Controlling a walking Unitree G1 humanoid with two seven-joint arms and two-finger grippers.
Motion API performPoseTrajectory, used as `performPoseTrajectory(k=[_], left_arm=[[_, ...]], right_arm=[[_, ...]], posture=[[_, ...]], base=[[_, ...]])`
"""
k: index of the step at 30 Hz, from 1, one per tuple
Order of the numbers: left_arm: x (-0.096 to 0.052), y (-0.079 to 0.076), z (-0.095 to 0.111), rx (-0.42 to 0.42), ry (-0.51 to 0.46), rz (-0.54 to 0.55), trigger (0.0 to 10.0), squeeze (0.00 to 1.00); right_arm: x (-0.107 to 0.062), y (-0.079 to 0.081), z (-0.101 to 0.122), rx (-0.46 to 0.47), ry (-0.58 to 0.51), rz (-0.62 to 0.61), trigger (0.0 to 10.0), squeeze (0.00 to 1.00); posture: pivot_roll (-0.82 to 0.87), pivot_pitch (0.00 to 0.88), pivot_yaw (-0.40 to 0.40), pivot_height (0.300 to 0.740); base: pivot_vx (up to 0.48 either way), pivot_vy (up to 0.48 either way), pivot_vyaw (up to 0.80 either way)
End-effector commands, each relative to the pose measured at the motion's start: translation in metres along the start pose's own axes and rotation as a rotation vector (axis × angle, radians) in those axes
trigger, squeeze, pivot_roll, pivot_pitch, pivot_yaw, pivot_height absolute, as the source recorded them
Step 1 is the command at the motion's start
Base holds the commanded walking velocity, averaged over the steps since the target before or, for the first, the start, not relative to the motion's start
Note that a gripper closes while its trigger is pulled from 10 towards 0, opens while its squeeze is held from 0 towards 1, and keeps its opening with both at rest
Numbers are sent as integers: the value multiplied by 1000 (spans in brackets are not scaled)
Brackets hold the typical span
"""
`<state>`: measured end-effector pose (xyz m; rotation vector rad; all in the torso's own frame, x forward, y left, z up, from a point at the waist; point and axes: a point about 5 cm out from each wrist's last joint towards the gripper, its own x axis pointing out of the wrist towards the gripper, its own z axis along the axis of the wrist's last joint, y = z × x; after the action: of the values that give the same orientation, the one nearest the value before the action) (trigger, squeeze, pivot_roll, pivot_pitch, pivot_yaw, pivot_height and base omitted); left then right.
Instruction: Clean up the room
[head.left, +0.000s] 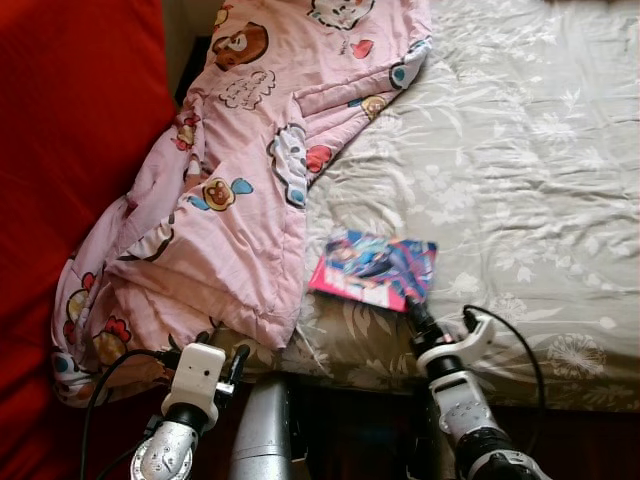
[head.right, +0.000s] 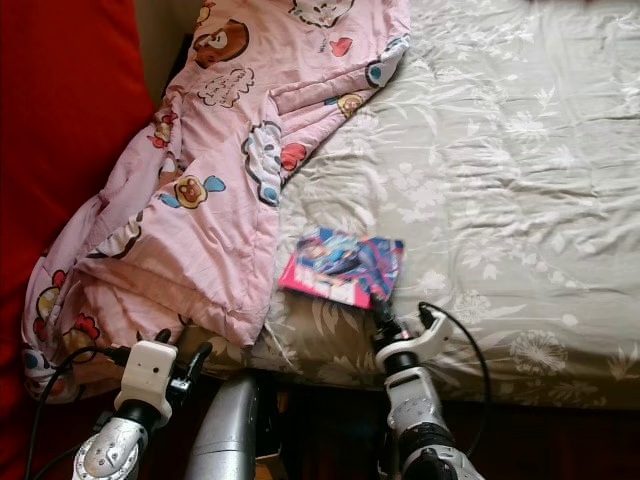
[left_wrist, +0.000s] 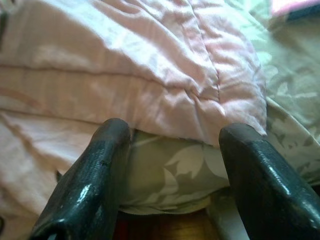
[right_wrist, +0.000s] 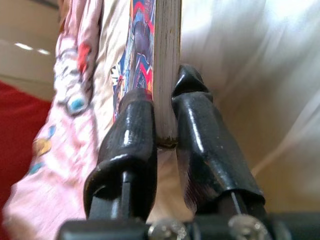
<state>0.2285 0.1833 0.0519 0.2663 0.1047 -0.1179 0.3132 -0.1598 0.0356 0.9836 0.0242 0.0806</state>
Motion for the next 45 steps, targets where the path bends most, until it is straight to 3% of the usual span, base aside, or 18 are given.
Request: performPoseTrajectory(k=[1,2,3,5,7,8,10,12,13,17,23,24,25,28,35,40,43,45], left_arm=[[-4,0,-10,4,35,9,10000,0],[-4,0,-10,4,35,9,10000,0],[-1,1,-12,-30,40,38,10000,0],[2,0,-15,-68,49,65,10000,0],[4,-1,-16,-78,51,72,10000,0],[6,-3,-18,-93,58,77,10000,0],[7,-4,-19,-103,63,79,10000,0],[9,-8,-24,-122,75,82,10000,0],[11,-11,-29,-151,93,93,10000,0],[13,-11,-43,-187,155,127,10000,0],[24,-6,-43,-160,168,101,10000,0],[26,-5,-45,-177,183,105,10000,0],[25,-1,-54,-249,227,144,10000,0],[18,2,-72,-357,312,200,10000,0],[9,-3,-91,-322,428,170,10000,0],[3,-4,-103,-363,514,184,10000,0],[0,-6,-108,-438,547,204,10000,0],[-2,-7,-112,-422,595,202,10000,0]], right_arm=[[-6,-4,3,-91,-30,-35,0,0],[-6,-4,3,-91,-30,-35,0,0],[-6,-1,17,-211,-96,-39,0,0],[-7,3,29,-316,-145,-34,0,0],[-8,5,33,-357,-162,-33,0,0],[-9,9,39,-422,-178,-27,10000,0],[-10,12,42,-465,-188,-21,10000,0],[-12,19,49,-583,-205,-6,10000,0],[-13,26,57,-691,-234,1,10000,0],[-10,35,69,-791,-250,-1,10000,0],[-4,39,67,-826,-213,10,10000,0],[-2,37,65,-827,-201,-6,10000,0],[0,34,63,-830,-182,-37,10000,0],[3,34,57,-811,-163,-44,10000,0],[13,39,58,-810,-153,-37,10000,0],[16,32,56,-823,-117,-69,10000,0],[17,28,50,-865,-73,-84,10000,0],[18,26,46,-870,-47,-88,10000,0]], posture=[[33,212,72,605],[33,212,72,605],[10,194,53,605],[-5,184,44,605],[-10,181,41,605],[-32,166,31,605],[-32,166,31,605],[-46,153,21,605],[-58,138,12,605],[-87,94,-11,610],[-71,54,-21,640],[-74,42,-20,645],[-74,24,-19,655],[-72,7,-17,675],[-76,0,-27,725],[-74,3,-36,740],[-78,8,-38,740],[-73,9,-46,740]], base=[[0,0,0],[0,0,0],[0,0,0],[0,0,0],[0,0,0],[0,0,0],[0,0,0],[0,0,0],[0,0,0],[0,0,0],[0,0,0],[0,0,0],[0,0,0],[0,0,0],[0,0,0],[0,0,0],[0,0,0],[0,0,0]])
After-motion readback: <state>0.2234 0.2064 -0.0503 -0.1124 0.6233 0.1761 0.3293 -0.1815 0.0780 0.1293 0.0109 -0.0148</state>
